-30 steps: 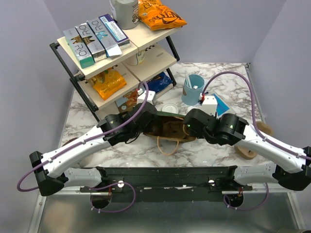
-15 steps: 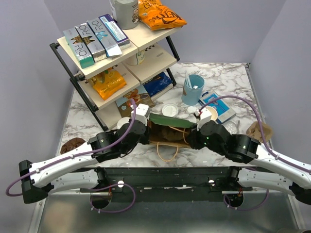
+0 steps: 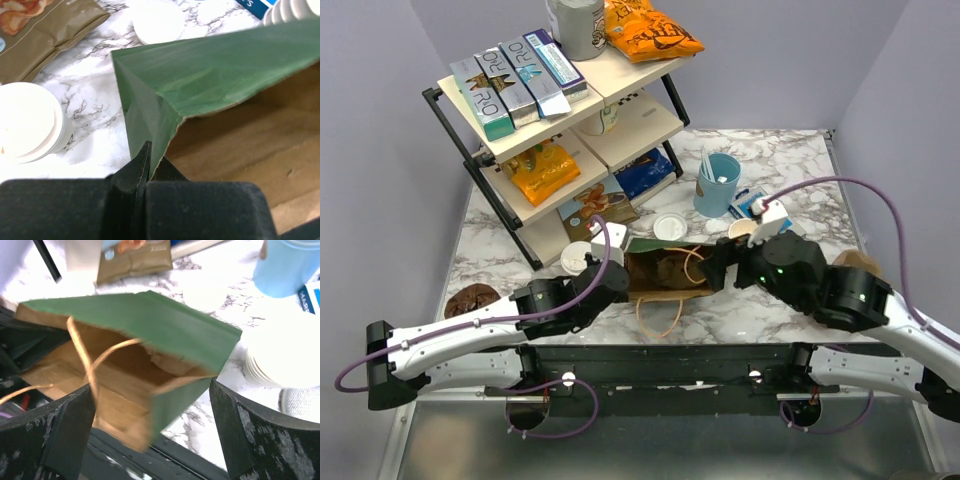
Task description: Pack the takeout coffee
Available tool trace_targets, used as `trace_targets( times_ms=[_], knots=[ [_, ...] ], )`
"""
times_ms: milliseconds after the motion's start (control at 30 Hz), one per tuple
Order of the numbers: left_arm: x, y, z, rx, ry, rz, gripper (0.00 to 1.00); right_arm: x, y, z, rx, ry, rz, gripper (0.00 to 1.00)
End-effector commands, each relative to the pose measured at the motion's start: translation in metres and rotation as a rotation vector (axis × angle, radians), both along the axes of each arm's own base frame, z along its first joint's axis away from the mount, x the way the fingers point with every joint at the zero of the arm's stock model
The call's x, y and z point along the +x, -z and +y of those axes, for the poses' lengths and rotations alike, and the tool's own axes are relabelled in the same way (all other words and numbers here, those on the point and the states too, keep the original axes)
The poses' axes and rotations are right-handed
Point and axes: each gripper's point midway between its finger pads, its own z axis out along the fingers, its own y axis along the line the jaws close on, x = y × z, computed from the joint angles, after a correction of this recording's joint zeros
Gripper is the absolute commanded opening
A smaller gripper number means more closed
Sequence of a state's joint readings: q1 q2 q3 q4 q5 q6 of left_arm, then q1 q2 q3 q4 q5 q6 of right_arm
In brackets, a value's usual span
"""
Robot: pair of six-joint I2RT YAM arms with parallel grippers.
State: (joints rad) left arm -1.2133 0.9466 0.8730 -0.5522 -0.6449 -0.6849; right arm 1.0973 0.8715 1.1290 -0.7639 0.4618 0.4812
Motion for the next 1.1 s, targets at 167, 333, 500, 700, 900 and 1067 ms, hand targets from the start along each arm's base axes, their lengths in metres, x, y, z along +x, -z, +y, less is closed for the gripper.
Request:
trace_targets(
  times_ms=[167,333,500,700,900,1067],
  knots=[
    [-0.001,0.0,0.008,-0.053,-0.029,-0.036,0.0,-0.012,-0.002,-0.046,0.197,0.181,0.041,0.97],
    [-0.005,0.0,0.006,-0.055,-0.018,-0.046,0.0,-0.018,0.027,-0.055,0.123,0.283,0.171,0.94],
    [-0.011,0.006,0.003,-0.047,-0.009,-0.054,0.0,-0.024,0.035,-0.024,0.136,0.155,0.206,0.92],
    [-0.015,0.006,0.003,-0.035,0.0,-0.072,0.0,-0.027,0.067,-0.033,0.072,0.228,0.283,0.74],
    [-0.022,0.004,-0.003,-0.055,0.05,-0.07,0.06,-0.038,0.1,-0.026,-0.007,0.13,0.326,0.36],
    [-0.029,0.006,-0.003,-0.056,0.075,-0.041,0.09,-0.04,0.102,-0.03,-0.044,0.131,0.335,0.18]
  ],
)
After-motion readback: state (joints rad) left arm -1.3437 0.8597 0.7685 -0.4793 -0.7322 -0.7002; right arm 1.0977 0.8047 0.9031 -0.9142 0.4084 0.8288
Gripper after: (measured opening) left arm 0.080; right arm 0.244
